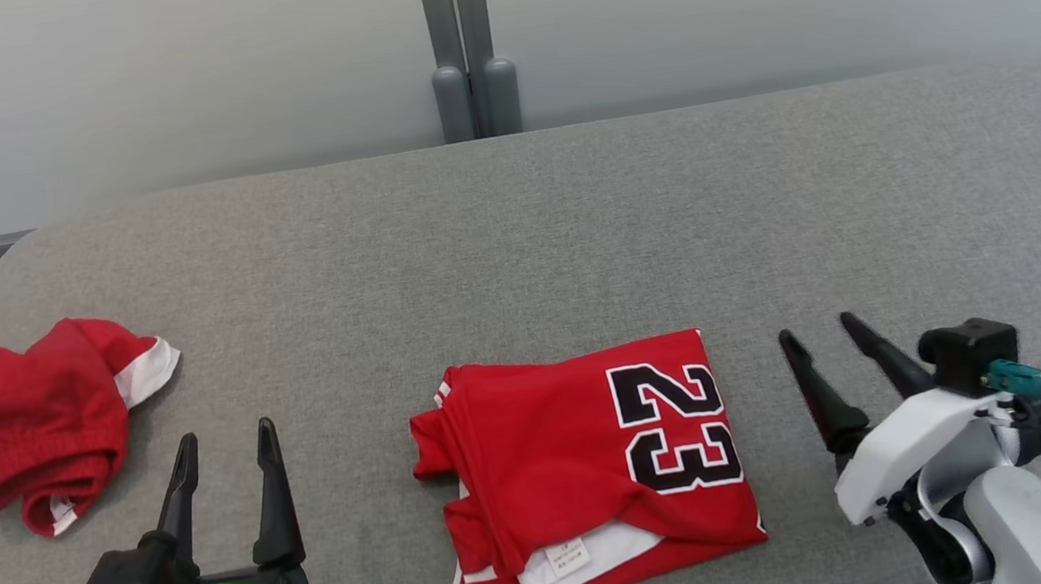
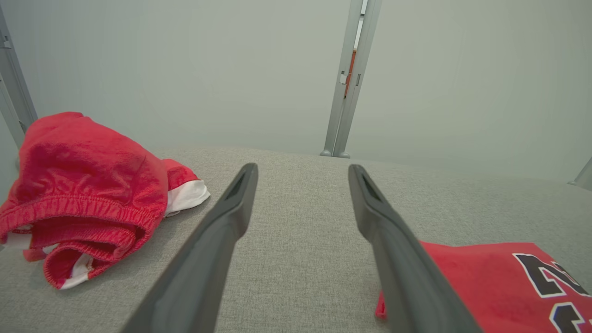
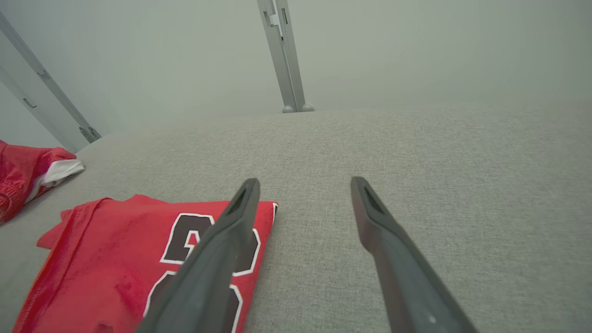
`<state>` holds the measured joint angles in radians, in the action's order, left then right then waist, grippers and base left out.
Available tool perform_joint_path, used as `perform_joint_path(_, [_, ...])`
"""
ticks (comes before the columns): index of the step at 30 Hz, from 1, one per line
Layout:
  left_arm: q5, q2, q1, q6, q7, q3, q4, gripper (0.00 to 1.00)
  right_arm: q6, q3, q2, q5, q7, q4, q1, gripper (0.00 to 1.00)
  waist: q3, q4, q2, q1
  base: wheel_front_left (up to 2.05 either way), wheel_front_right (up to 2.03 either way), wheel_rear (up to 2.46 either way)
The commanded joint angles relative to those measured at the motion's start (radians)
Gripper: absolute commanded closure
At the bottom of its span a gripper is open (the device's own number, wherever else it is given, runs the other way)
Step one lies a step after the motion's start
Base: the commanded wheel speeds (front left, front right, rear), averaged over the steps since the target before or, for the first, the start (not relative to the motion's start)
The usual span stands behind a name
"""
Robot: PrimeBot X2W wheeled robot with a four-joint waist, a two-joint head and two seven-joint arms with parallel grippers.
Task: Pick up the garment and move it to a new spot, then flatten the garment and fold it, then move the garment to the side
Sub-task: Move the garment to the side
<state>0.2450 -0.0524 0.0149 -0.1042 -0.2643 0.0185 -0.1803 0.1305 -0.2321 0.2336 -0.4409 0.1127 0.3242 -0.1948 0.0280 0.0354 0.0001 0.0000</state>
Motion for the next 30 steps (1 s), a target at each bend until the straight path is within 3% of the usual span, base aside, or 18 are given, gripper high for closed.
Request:
perform_joint_path(1, [-0.002, -0.001, 0.022, -0.002, 0.0, 0.003, -0.004, 0.0, 0.0, -0.016, -0.006, -0.028, -0.026, 0.02, -0.019, 0.0, 0.012, 0.022, -0.0001, 0.0, 0.0, 0.0, 0.0])
perform_joint_path(6, [0.006, 0.0, 0.032, -0.001, 0.0, 0.014, -0.011, 0.0, 0.0, -0.059, -0.022, -0.106, -0.128, 0.11, -0.072, 0.0, 0.023, 0.069, -0.0001, 0.0, 0.0, 0.0, 0.0])
perform_joint_path(16, [0.008, 0.001, 0.045, -0.003, 0.0, 0.026, -0.017, 0.0, 0.0, -0.031, -0.062, -0.235, -0.314, 0.29, -0.116, 0.0, 0.04, 0.149, -0.0001, 0.0, 0.0, 0.0, 0.0])
perform_joint_path(21, [0.01, 0.001, 0.047, -0.005, 0.0, 0.025, -0.018, 0.0, 0.0, -0.042, -0.066, -0.274, -0.336, 0.316, -0.107, 0.0, 0.044, 0.162, -0.0001, 0.0, 0.0, 0.0, 0.0])
perform_joint_path(22, [0.01, 0.001, 0.047, -0.005, 0.0, 0.024, -0.017, 0.0, 0.0, -0.046, -0.065, -0.281, -0.326, 0.312, -0.109, 0.43, 0.045, 0.163, -0.0001, 0.0, 0.0, 0.0, 0.0])
perform_joint_path(24, [0.009, 0.001, 0.046, -0.004, 0.0, 0.021, -0.016, 0.0, 0.0, -0.052, -0.059, -0.285, -0.309, 0.304, -0.114, 1.0, 0.046, 0.159, -0.0001, 0.0, 0.0, 0.0, 0.0])
perform_joint_path(30, [0.003, 0.002, 0.049, -0.005, 0.0, 0.028, -0.01, 0.0, 0.0, -0.069, -0.034, -0.282, -0.233, 0.269, -0.153, 1.0, 0.046, 0.124, -0.0001, 0.0, 0.0, 0.0, 0.0])
